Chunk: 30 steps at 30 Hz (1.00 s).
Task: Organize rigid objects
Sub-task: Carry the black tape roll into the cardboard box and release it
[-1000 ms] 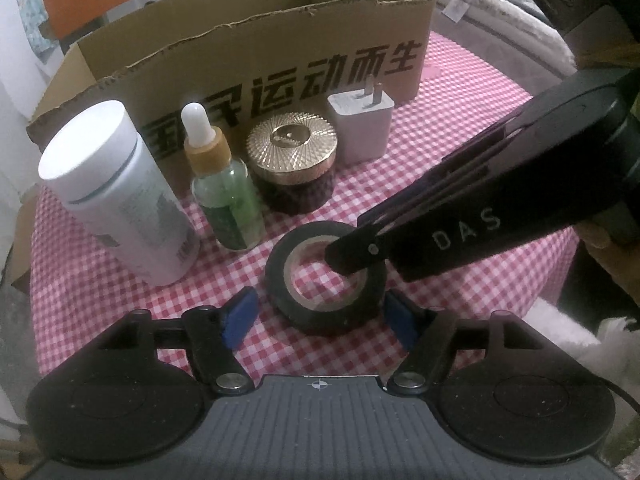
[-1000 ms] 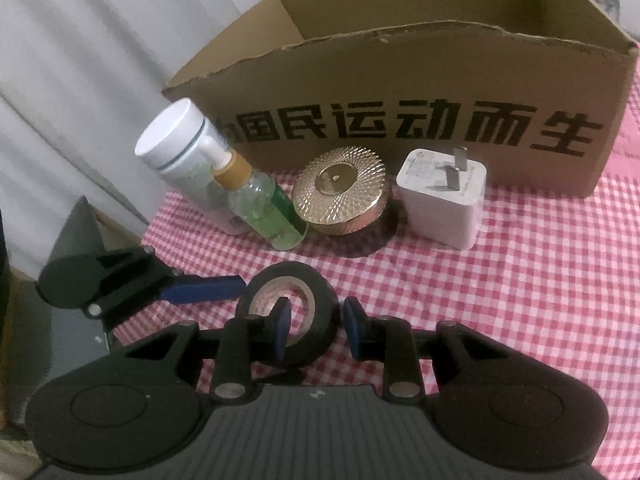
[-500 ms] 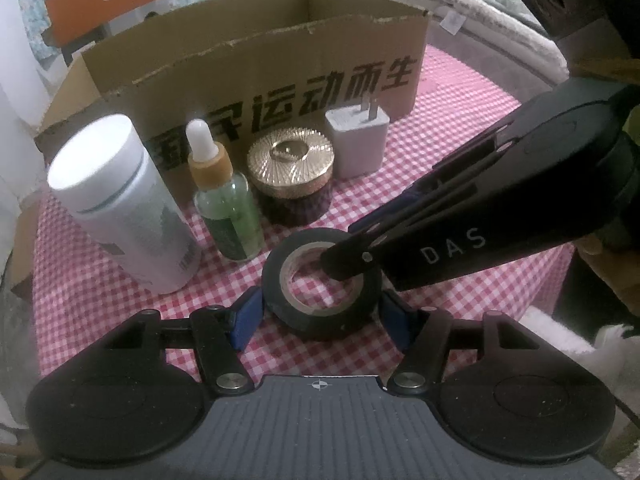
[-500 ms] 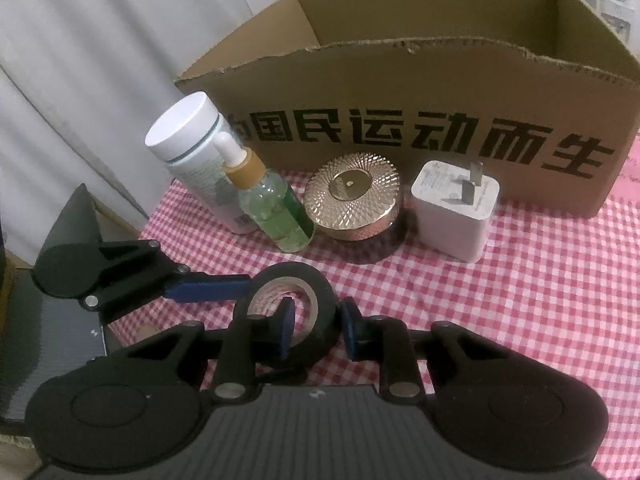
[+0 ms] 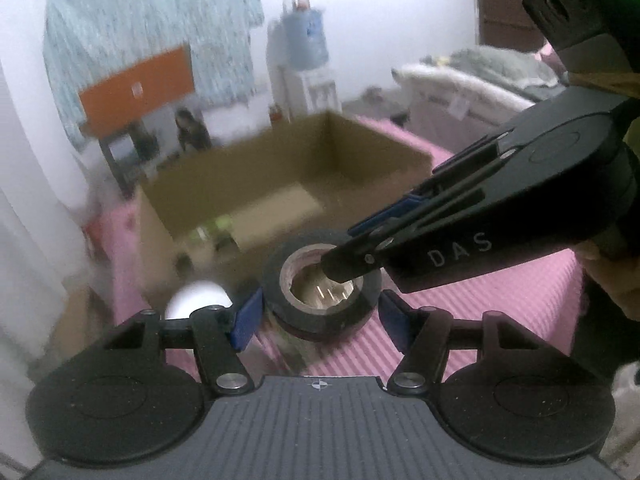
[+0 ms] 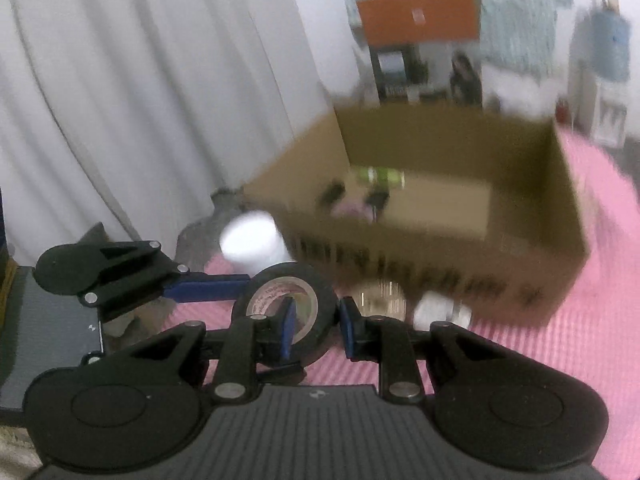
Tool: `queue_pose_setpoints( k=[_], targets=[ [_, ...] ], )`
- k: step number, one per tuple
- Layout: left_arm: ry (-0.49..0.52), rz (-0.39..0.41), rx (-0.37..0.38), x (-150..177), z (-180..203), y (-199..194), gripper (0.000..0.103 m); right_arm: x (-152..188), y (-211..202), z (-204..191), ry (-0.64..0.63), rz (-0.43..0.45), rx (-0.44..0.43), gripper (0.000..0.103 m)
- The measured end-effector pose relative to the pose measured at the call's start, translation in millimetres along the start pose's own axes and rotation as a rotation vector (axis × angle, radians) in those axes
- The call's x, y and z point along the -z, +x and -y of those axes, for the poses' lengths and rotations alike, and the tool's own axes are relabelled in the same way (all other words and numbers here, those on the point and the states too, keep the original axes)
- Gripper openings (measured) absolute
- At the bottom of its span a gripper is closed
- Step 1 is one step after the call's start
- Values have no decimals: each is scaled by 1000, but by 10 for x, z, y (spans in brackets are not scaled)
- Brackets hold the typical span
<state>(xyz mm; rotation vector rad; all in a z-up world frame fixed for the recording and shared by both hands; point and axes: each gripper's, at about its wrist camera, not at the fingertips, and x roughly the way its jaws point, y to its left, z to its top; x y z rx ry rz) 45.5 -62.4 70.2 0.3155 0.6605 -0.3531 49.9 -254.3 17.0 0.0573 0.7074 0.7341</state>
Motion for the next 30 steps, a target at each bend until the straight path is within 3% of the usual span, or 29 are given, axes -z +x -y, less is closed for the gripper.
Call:
queue_pose_setpoints(
  k=[4,7,15,20,30],
  targets=[
    [4,15,5,-359,-204,102,64,-385,-37,49,-35,36,-3,26],
    [-18,-21,33,-627,-409,298,64,-706,90,206,-21,18,-19,26],
    [-104,-219,123,-1075,-947,1217,64,-1415,917,912,102,-166,-63,26],
    [-168,-372,182,-1108,-1199,1879,64,-1522,1582,1337,184,-314,-76,26],
    [-223,-528,188,-975,-1367,2704,64,-1431,2498,1732,232,-481,-39,26]
  ],
)
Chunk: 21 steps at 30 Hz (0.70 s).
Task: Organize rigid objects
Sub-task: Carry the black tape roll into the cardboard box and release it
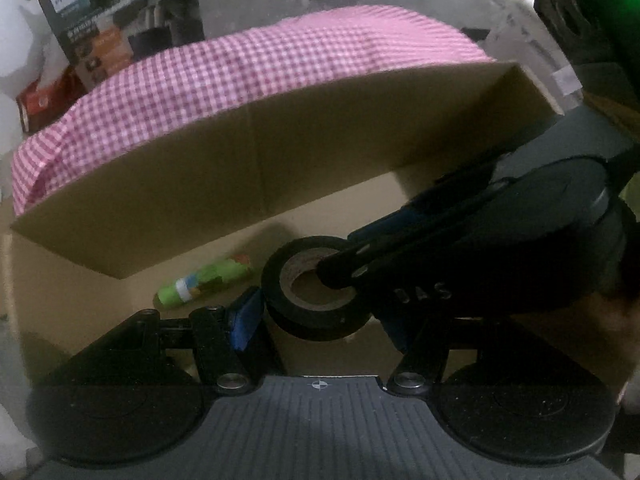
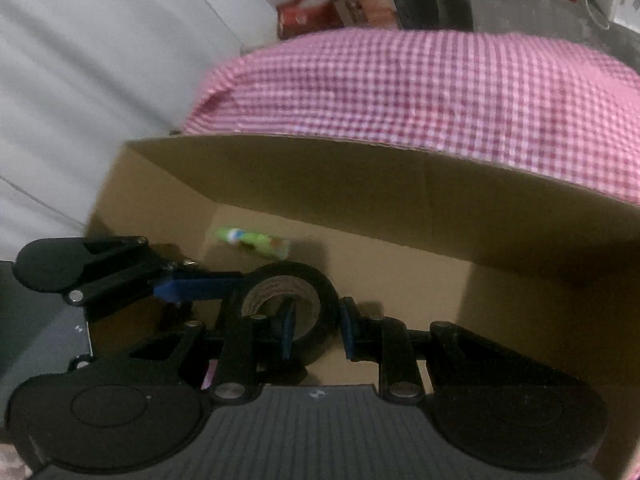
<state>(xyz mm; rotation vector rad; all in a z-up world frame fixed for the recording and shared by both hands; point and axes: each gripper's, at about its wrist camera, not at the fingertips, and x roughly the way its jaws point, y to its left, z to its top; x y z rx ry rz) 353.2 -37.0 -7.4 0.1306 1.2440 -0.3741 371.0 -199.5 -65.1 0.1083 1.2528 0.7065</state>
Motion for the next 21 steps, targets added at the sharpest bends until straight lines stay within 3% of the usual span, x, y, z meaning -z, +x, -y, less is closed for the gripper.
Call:
queue_pose_setpoints(
  k=[9,16,19,21],
  targets=[
    [-13,7,-5,-95,-32,23,69,-138,149,-38,-18,39,32,27],
    [23,128,-28,32,78,-461,80,2,-406,-165,-21,166,6,28],
    [36,215,-34,183,165,-806,82,230,-833,-266,-33,270,-19,46],
    [38,278,-47,313,220,-1042,82,434,-1123,-355,-52,337,-36,65]
  ],
)
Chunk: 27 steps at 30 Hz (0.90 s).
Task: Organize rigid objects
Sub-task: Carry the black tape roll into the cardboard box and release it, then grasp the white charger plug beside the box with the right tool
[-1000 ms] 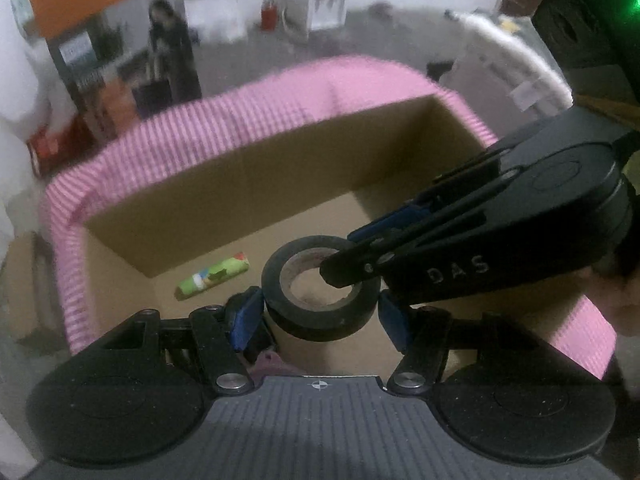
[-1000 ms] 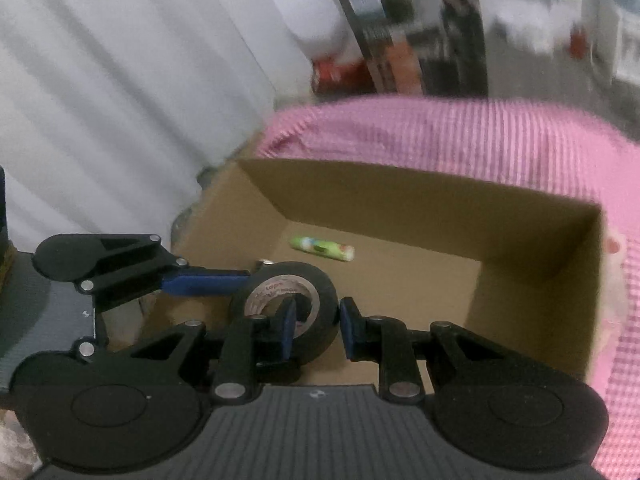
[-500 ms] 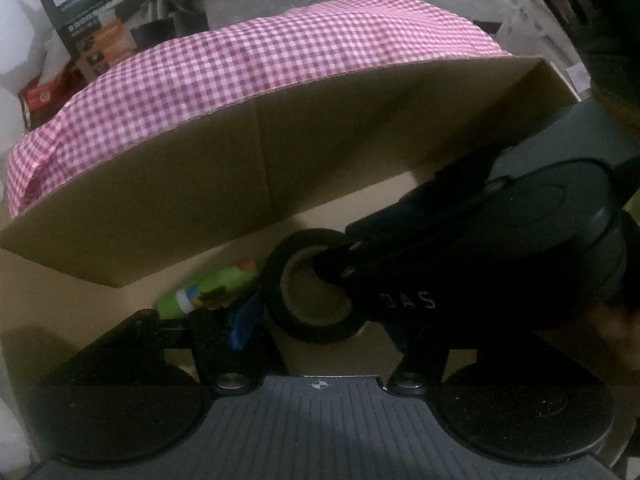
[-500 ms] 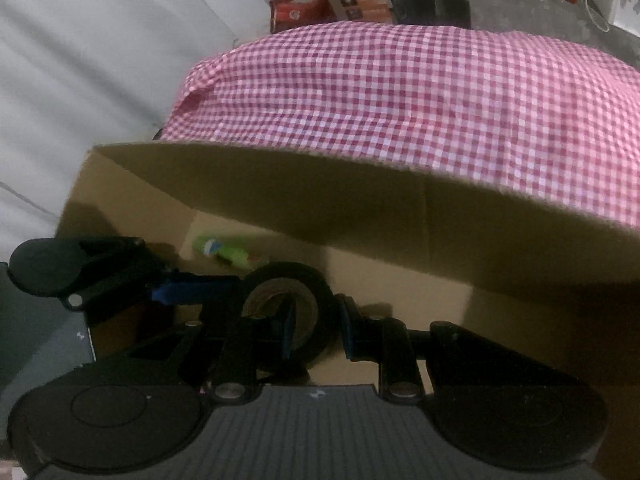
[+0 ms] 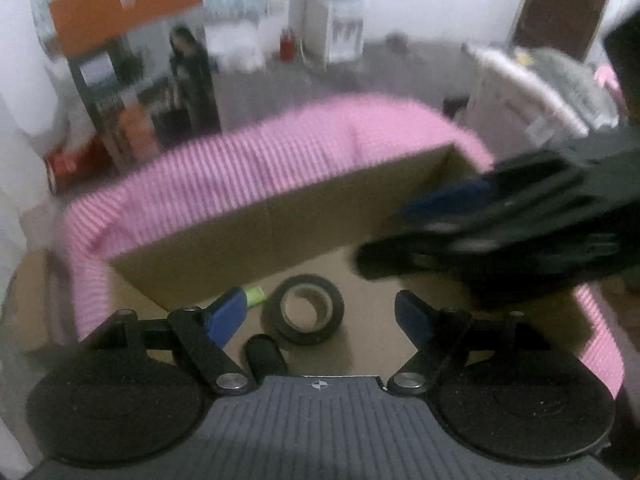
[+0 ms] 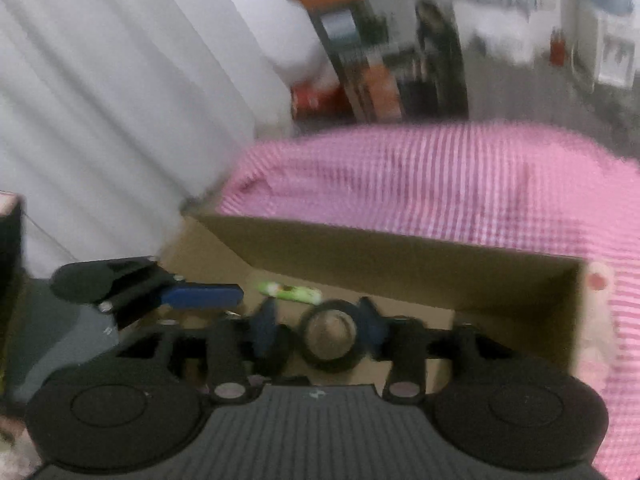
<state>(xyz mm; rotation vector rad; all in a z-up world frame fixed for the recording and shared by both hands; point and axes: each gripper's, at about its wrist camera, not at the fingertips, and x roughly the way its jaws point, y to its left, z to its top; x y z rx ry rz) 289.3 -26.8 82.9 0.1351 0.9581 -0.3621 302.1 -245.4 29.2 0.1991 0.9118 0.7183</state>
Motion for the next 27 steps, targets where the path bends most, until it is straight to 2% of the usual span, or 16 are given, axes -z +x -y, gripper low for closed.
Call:
queue_pose_setpoints(
  k=[4,5,6,7,10,13,16,18,20,22,25,27],
  targets=[
    [-20,121,-13,165,111,-558,86,307,-703,-160,1,95,-68,79],
    [-17,146,-7,237,150,-693,87,412,-898,-194,-5,121,-72,87],
    [-12,160,-2,321,197,-808,88,530,-1097,-222,-7,149,-72,99],
    [-7,166,3,378,200,-854,91,647,-1239,-261,-12,177,-76,103],
    [-9,185,35,659,284,-1013,93,967,-1476,-391,-45,213,-62,103],
    [-55,178,121,975,338,-1058,103,1375,-1617,-542,-68,231,52,103],
    [-62,149,195,1262,444,-984,103,1733,-1596,-653,-115,245,143,103],
    [-76,172,212,1477,540,-940,103,1929,-1518,-707,-134,231,200,103],
    [-79,188,205,1641,684,-857,103,2091,-1435,-725,-146,225,251,103],
    [-66,219,164,1750,806,-786,103,2215,-1370,-710,-140,233,278,103],
    [-8,251,86,1819,1047,-655,103,2340,-1304,-612,-117,279,244,103],
    [27,258,93,1879,1157,-600,103,2400,-1312,-520,-63,307,202,103]
  ],
)
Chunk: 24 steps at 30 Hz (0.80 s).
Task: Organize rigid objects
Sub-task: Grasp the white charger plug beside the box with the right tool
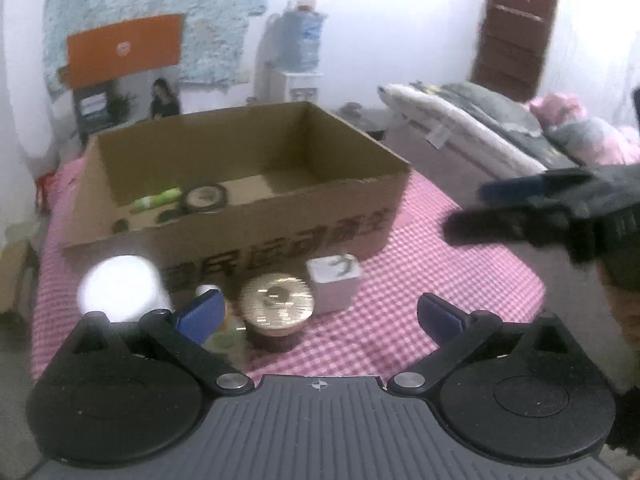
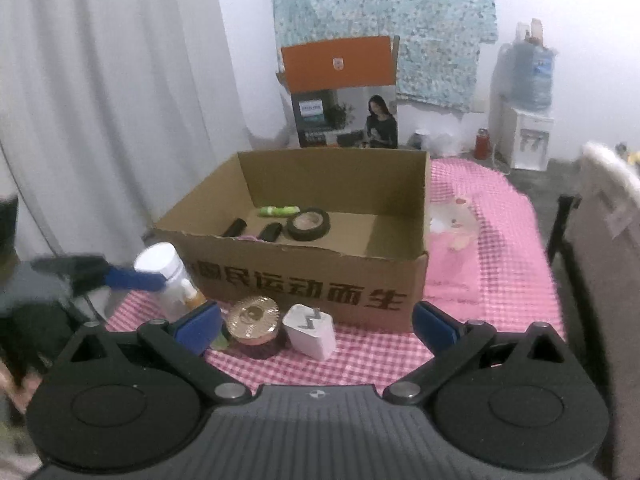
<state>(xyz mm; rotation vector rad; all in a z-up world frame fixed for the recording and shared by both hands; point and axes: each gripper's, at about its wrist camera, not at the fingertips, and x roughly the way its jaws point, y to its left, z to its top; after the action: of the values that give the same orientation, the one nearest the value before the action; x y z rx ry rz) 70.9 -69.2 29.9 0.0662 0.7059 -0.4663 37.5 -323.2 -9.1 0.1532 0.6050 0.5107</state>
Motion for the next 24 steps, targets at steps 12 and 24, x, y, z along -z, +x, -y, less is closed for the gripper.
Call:
queue_pose_setpoints(
  k=[12,24],
  targets=[
    [174,-35,-59,-96,312,537,84,213,534,462,360,-97,-109,85],
    [173,-155,-84,-126,314,901,59,212,976,603,411,-203,-205,42]
  ],
)
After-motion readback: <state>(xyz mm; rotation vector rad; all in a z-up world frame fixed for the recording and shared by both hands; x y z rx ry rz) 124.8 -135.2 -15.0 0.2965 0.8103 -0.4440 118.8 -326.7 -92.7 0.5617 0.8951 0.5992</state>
